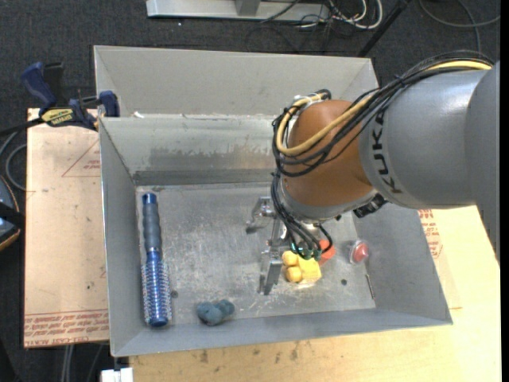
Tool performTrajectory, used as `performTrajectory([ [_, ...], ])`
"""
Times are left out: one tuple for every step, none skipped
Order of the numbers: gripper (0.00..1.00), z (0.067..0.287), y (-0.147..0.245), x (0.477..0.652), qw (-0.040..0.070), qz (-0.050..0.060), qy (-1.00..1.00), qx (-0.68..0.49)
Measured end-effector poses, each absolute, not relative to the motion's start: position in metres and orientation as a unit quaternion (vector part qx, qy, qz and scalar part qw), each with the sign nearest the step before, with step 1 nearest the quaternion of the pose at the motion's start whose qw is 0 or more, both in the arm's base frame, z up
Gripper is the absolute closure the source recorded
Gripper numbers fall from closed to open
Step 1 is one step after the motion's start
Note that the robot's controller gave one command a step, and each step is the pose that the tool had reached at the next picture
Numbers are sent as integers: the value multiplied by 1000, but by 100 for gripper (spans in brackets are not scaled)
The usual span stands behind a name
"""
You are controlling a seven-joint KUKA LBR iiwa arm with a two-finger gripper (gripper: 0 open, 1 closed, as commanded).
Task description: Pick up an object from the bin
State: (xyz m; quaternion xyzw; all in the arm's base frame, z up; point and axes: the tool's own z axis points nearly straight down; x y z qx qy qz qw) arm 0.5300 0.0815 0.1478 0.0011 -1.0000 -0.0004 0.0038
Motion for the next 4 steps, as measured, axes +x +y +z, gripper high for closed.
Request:
performTrajectory([
  [0,130,14,501,1,1,-997,74],
  [0,77,-20,516,-2,-1,-1000,4],
  [100,79,-21,518,-5,-1,-1000,2],
  [100,270,-20,531,-6,0,-999,34],
])
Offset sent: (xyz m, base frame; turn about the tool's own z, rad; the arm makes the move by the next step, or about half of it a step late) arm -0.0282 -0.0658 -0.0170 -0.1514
